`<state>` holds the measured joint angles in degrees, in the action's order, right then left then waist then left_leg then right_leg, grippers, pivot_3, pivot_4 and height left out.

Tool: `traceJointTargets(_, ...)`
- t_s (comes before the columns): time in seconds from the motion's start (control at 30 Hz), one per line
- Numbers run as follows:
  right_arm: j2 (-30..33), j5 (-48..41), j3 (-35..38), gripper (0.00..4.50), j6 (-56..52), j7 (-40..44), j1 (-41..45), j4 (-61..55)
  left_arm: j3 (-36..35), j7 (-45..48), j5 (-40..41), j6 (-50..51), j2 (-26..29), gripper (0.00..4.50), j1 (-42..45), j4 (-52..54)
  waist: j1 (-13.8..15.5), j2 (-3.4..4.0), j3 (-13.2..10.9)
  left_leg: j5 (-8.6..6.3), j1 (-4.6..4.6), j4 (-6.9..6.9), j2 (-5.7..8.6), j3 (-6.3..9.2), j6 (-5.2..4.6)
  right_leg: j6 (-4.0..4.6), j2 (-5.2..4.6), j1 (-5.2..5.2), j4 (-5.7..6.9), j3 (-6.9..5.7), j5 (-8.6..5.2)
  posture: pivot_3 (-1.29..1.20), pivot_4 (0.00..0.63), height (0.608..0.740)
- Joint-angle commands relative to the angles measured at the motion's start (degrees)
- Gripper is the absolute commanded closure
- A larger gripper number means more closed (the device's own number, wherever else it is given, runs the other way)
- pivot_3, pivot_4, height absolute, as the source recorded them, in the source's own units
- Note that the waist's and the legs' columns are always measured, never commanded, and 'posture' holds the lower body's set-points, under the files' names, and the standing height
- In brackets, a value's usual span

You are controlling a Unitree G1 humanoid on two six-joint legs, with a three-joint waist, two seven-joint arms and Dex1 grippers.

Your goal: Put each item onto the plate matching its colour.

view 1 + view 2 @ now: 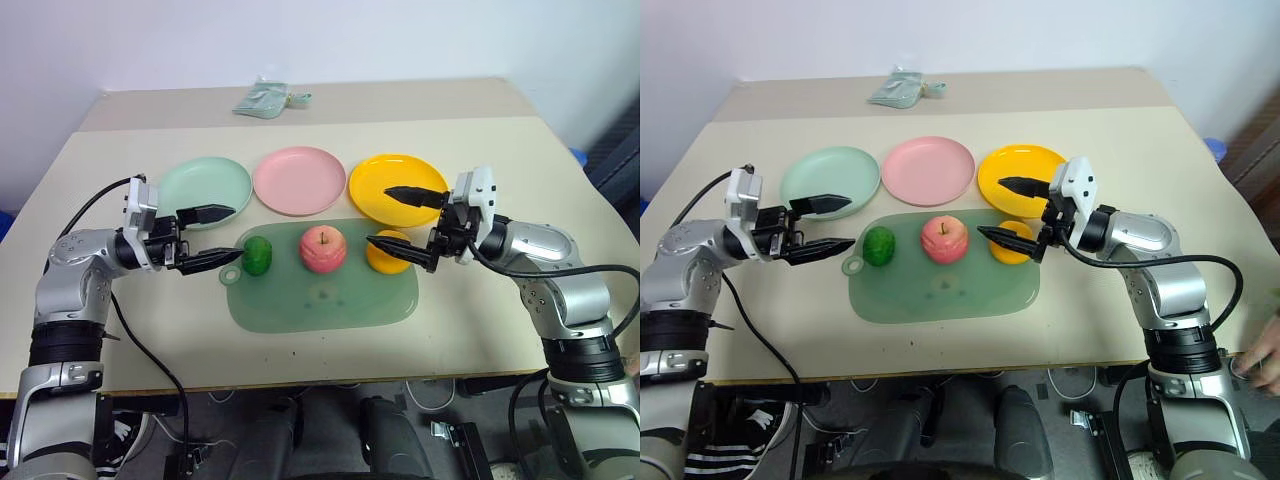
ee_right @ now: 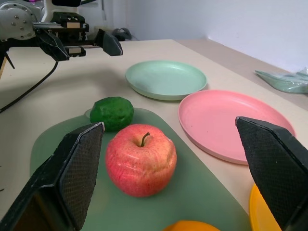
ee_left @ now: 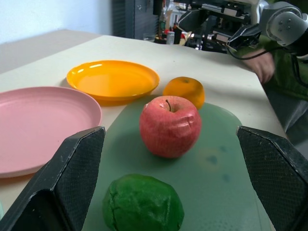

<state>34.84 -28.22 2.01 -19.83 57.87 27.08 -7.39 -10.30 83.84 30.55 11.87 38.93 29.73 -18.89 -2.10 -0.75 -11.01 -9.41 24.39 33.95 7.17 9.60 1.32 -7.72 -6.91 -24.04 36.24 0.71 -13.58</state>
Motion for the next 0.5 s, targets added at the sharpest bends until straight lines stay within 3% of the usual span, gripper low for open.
traceJointTargets(0.03,0.58,-0.06,0.9,0.02,0.96,0.32,1.15,-0.77,-0.37,0.25,0.47,-1.39,-0.19,0.0,1.62,0.32,0.0,0.0,0.0,0.0,0.0,0.0,0.0,0.0,0.0,0.0,0.0,0.0,0.0,0.0,0.0,0.0,0.15,0.74)
traceJointTargets(0.5,3.69,-1.38,3.07,0.02,-0.11,0.41,-2.96,-5.14,1.08,-0.14,-0.51,-4.91,-5.05,0.0,3.0,-2.91,0.66,0.0,0.0,0.0,0.0,0.01,-0.03,-0.11,-0.01,0.01,0.02,-0.05,0.0,0.09,0.01,0.0,0.15,0.74)
